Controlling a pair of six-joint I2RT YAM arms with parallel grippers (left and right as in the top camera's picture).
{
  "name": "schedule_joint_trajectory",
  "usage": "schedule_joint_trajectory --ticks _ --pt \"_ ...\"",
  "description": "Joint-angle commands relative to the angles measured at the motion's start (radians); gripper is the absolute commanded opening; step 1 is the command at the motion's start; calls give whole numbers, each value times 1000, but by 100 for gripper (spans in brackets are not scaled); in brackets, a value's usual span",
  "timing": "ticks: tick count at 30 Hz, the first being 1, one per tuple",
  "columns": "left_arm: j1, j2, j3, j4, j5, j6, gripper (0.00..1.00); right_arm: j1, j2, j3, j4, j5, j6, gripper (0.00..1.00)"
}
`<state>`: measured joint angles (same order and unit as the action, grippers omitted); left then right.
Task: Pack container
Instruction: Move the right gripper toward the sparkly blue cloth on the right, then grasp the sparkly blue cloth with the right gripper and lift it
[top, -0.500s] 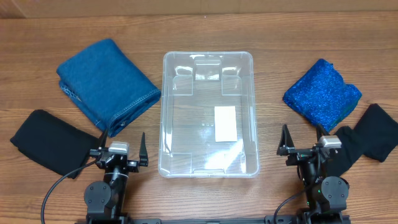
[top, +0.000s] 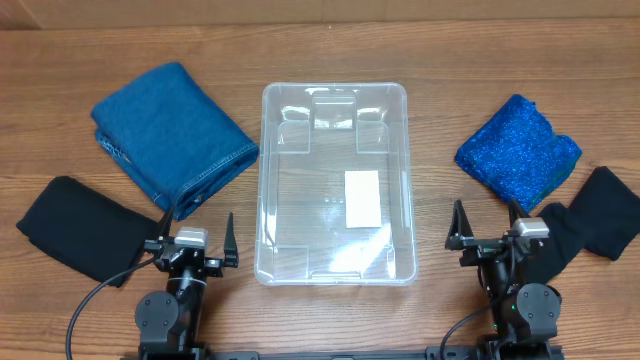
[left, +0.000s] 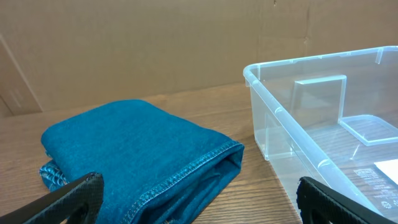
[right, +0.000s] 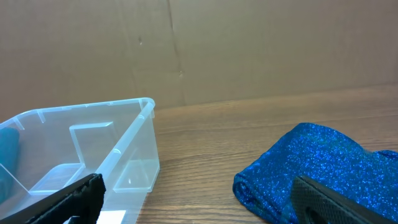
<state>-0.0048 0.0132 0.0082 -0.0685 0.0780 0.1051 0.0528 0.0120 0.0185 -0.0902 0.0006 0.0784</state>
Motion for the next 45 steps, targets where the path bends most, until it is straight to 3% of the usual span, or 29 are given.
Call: schedule_joint_trajectory --ticks 1,26,28,31,34,38,45 --pt "5 -8 -3 -3 -7 3 100 -2 -6 -10 6 6 0 100" --pt "5 -8 -3 -2 1 2 100 -2 -5 -10 6 -2 6 100" --pt "5 -8 -3 -3 -7 -67 100 -2 3 -10 5 -1 113 100" --pt "5 -8 23 -41 2 -327 100 -3 49 23 -27 21 140 100" --pt "5 -3 180 -234 -3 -332 100 -3 182 180 -121 143 139 100" --pt "5 107 412 -369 -42 -310 100 -3 465 457 -240 164 139 100" --pt "5 534 852 -678 -92 -285 100 -3 1156 1120 -745 71 97 100"
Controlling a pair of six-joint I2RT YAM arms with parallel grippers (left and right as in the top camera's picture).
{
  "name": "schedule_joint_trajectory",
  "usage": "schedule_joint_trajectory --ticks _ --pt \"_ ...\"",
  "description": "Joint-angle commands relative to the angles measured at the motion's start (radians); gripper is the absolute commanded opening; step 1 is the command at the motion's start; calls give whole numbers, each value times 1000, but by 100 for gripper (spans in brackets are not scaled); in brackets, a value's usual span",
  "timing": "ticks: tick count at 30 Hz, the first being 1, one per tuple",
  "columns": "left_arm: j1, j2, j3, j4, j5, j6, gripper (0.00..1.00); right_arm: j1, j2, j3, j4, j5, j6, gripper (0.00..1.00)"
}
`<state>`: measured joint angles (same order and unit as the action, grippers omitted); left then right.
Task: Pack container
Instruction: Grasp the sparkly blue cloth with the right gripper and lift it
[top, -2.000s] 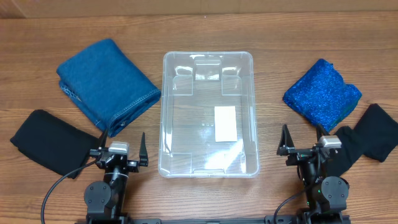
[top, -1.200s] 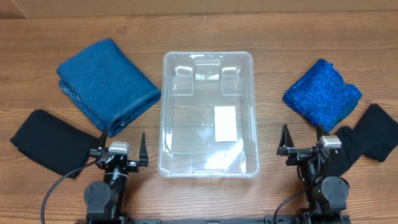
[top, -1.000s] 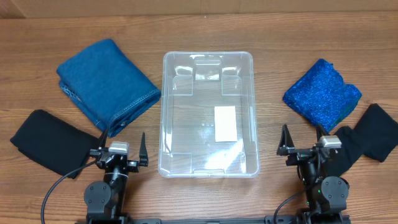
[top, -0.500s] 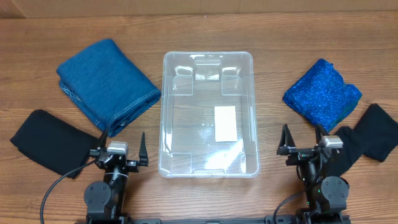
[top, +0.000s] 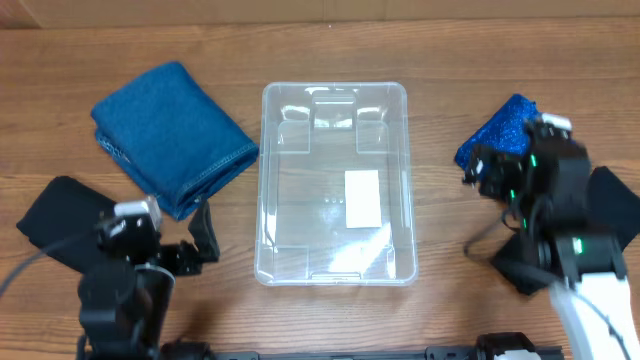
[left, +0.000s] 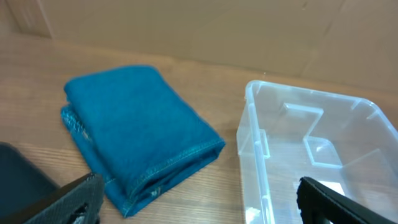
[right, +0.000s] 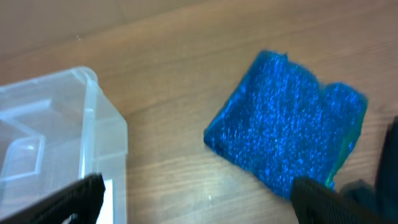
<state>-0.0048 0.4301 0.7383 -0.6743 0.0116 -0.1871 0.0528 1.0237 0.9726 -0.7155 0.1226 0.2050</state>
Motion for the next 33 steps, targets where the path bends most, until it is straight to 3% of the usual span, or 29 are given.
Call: schedule_joint_trajectory --ticks 1,4,6,8,12,18,28,32,33 --pt "5 179 178 -120 -18 8 100 -3 222 245 -199 -49 -34 100" --pt "5 315 321 -245 -19 8 100 -68 335 382 -305 -55 -77 100" --pt "5 377 404 -305 -19 8 100 -225 340 396 -291 -171 -80 100" --pt "5 403 439 -320 -19 8 100 -451 380 396 -283 -418 -146 100" --pt "5 408 442 -316 -20 8 100 -655 581 395 -273 -484 -167 100" --pt "5 408 442 -317 -20 8 100 -670 818 395 -189 -484 -167 100" --pt "5 408 442 -317 -20 8 100 -671 1052 388 -146 -456 -148 100" --pt "5 408 442 -317 -19 8 100 -647 1081 375 -122 -602 -151 100" --pt "5 408 442 -317 -19 8 100 -634 1081 375 -122 -634 -150 93"
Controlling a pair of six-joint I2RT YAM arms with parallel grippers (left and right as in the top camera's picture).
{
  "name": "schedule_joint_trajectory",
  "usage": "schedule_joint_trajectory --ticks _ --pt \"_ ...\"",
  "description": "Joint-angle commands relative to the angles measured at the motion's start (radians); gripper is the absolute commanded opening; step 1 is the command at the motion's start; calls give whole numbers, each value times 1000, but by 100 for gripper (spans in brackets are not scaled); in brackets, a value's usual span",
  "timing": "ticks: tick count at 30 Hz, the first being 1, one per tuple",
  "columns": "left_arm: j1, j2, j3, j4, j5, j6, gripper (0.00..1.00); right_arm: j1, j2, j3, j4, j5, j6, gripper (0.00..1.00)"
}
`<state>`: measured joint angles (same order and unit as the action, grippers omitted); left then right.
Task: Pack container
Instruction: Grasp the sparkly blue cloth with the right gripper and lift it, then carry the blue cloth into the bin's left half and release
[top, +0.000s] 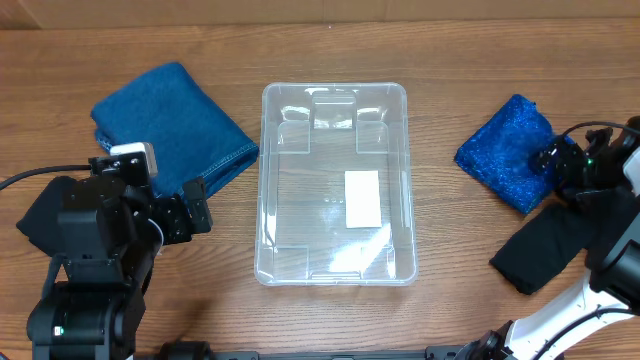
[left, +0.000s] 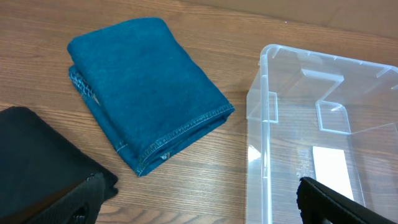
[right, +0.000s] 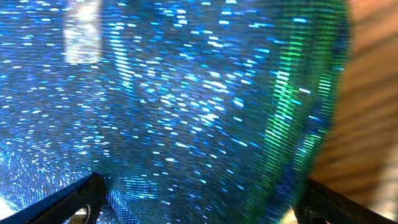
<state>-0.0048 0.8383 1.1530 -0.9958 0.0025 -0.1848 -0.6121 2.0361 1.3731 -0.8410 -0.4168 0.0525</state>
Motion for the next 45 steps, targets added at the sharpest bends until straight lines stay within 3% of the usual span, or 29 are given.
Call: schedule_joint_trajectory --ticks 1,3,6,7,8,11,18,24,27,33,37,44,45 --pt "5 0 27 5 -10 5 100 42 69 -26 2 -102 3 78" --pt "5 0 27 5 -10 5 100 56 69 -25 2 -102 3 51" --pt "5 0 27 5 -11 5 100 57 66 -17 1 -127 3 21" --pt "5 0 27 5 -11 5 100 57 64 -6 -3 -159 3 7" --pt "5 0 27 5 -11 5 100 57 57 15 -14 -206 3 4" --pt "5 0 27 5 -11 5 100 64 2 97 -79 -245 2 4" --pt "5 0 27 5 -14 5 100 190 -329 382 -323 -303 -114 4" --pt "5 0 27 5 -14 5 100 548 -541 403 -404 -299 -139 4" --pt "5 0 27 5 -14 5 100 779 -520 380 -394 -213 -123 4" --pt "5 0 27 5 -14 5 100 1025 -347 295 -236 -90 93 4" --pt "5 0 27 5 -13 5 100 1080 -171 270 -116 -100 147 4" --pt "5 0 27 5 -14 5 100 1097 -23 270 -20 -95 158 5" --pt "5 0 27 5 -13 5 100 1097 -19 270 -29 -43 158 45"
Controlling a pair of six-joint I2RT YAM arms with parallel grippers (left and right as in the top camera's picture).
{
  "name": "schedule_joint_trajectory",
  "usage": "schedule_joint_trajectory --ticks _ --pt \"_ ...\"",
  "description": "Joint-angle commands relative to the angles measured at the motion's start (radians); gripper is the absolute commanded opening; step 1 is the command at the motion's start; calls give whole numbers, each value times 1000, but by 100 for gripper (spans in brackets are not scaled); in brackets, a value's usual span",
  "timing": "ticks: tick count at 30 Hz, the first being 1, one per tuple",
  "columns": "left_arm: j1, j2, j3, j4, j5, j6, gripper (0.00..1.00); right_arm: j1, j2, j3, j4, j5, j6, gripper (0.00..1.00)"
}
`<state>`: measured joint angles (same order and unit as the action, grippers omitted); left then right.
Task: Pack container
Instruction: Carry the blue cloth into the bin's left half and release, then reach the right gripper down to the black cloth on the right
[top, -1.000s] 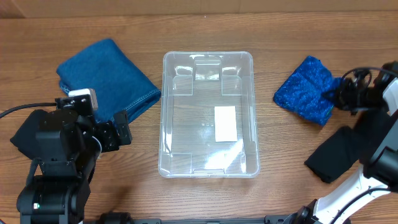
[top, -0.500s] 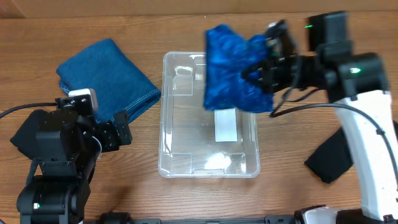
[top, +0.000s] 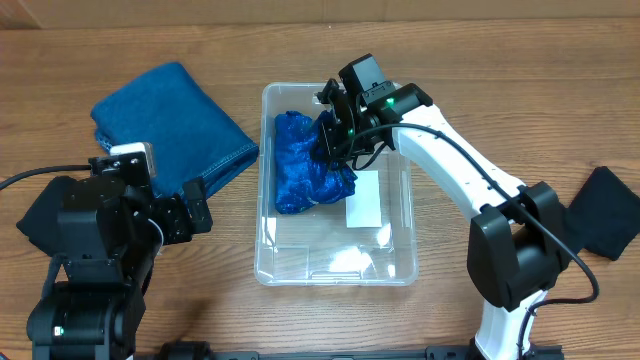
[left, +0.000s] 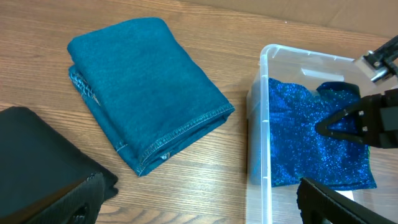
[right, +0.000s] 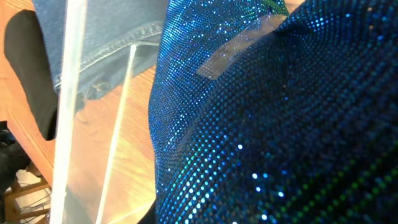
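The clear plastic container (top: 408, 200) stands mid-table. A sparkly blue cloth (top: 300, 165) lies bunched in its back left part, with my right gripper (top: 335, 135) shut on the cloth's upper edge. In the left wrist view the same cloth (left: 305, 143) shows behind the container wall (left: 264, 124). The right wrist view is filled by the sparkly cloth (right: 267, 124), and its fingers are hidden. My left gripper (left: 199, 211) hangs open above bare wood between the folded blue denim cloth (top: 170, 125) and the container.
One black cloth (top: 40, 215) lies at the left under my left arm, another black cloth (top: 605, 210) at the far right. A white label (top: 362, 205) is on the container floor. The right arm reaches across the container's back right corner.
My right gripper was down on the sparkly cloth on the table right of the container. Now it is over the container's back left part with the cloth inside. The left arm has not moved.
Both grippers stood open at the table's front edge, with the container empty. Then the right one was above the sparkly cloth and the left one raised near the denim. Then the right gripper was against the sparkly cloth, which now lies in the container.
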<state>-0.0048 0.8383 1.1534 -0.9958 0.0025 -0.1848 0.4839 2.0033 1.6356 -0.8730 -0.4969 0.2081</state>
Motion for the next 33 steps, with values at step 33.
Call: schedule_joint_trajectory --ticks 33 --pt "5 63 27 5 -13 5 100 -1311 -444 -625 -148 344 202 100"
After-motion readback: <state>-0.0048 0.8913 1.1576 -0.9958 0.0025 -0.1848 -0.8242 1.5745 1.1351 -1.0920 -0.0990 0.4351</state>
